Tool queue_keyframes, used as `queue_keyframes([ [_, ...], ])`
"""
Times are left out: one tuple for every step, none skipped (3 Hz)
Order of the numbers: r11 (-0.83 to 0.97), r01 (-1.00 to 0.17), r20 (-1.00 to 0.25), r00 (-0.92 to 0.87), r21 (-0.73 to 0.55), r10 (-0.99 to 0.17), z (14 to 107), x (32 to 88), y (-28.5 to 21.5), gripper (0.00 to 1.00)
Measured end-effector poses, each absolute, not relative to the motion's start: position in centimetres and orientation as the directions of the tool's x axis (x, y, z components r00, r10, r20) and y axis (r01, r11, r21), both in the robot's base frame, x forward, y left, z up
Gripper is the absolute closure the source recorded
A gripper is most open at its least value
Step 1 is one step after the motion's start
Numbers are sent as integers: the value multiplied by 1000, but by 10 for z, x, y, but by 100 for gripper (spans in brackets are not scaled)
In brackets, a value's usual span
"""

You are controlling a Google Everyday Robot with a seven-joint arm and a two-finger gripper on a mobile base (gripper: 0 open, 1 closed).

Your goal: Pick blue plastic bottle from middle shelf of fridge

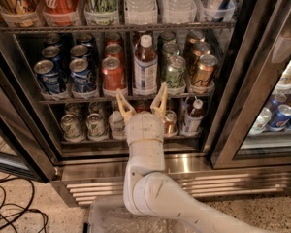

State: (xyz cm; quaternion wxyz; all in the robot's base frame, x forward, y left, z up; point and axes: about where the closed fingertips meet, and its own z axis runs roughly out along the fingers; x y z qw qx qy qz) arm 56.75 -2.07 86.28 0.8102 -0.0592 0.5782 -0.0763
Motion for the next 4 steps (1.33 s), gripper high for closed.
queue_keyframes([
  [982, 49, -924, 334, -180, -186, 870, 578, -17, 24],
  [983, 34, -925, 334, -179, -179, 866, 585, -11, 23],
  [983, 34, -925, 334, -179, -179, 866, 585, -11, 15],
  [983, 35, -926, 333, -179, -180, 866, 586, -12, 7],
])
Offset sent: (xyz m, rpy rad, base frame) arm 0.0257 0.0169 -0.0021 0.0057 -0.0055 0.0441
